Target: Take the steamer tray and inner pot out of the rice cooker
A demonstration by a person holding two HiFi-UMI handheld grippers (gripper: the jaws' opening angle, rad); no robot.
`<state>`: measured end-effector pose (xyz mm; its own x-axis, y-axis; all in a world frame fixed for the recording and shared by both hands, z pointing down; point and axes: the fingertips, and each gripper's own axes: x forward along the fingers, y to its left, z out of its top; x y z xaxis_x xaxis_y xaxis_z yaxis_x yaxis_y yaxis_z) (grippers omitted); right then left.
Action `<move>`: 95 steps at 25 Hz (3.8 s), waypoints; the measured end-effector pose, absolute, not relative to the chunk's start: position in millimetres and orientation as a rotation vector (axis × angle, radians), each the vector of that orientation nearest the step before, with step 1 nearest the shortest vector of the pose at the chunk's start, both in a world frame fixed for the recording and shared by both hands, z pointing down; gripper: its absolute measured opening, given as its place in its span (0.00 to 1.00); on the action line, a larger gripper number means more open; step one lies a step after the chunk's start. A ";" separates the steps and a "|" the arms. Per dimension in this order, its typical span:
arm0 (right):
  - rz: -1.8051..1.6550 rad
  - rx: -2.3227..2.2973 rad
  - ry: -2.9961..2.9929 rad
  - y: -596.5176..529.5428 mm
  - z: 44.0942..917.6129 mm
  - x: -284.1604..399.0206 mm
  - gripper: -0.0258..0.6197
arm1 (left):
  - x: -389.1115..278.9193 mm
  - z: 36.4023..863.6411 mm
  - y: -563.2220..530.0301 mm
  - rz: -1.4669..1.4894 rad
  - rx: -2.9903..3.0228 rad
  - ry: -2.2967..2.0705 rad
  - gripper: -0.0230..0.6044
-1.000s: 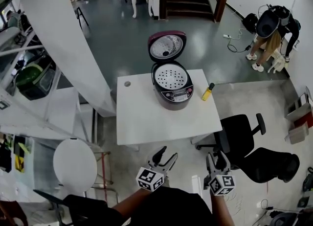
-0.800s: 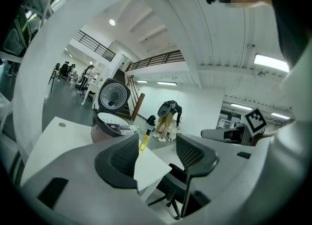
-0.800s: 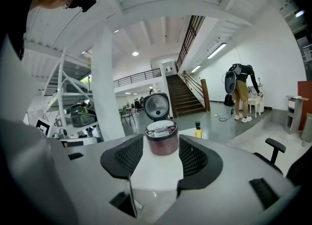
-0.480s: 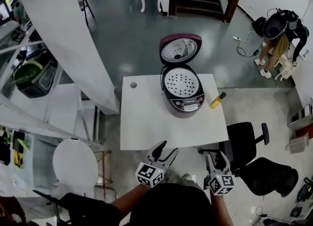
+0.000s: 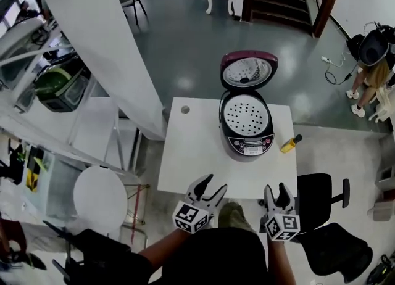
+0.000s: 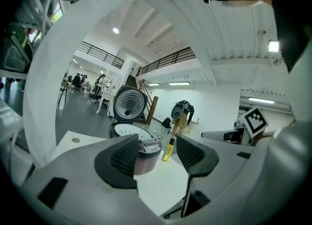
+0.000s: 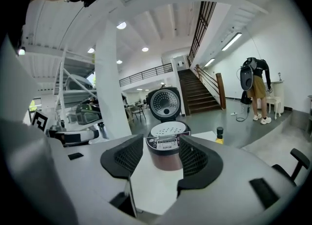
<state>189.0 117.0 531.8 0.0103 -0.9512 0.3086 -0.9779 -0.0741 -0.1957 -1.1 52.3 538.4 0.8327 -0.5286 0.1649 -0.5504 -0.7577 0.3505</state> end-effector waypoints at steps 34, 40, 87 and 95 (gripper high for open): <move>0.710 1.566 -2.394 -162.8 597.6 302.9 0.36 | 121.0 603.8 -200.6 0.360 2.349 -1.242 0.40; 0.743 1.483 -2.335 -183.5 628.8 307.9 0.36 | 134.9 619.6 -226.4 0.418 2.365 -1.222 0.41; 0.323 1.350 -1.752 -238.8 691.3 317.3 0.19 | 126.4 701.0 -275.0 1.133 2.471 -1.119 0.22; 0.302 1.426 -1.772 -248.5 674.3 318.2 0.14 | 138.0 695.2 -291.7 1.084 2.513 -1.088 0.31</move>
<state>318.2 -248.5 674.3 -0.0199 -0.6991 0.7148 -0.8962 0.3295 0.2972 138.0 -291.7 695.2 0.4614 -0.5524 0.6942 -0.6964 -0.7103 -0.1024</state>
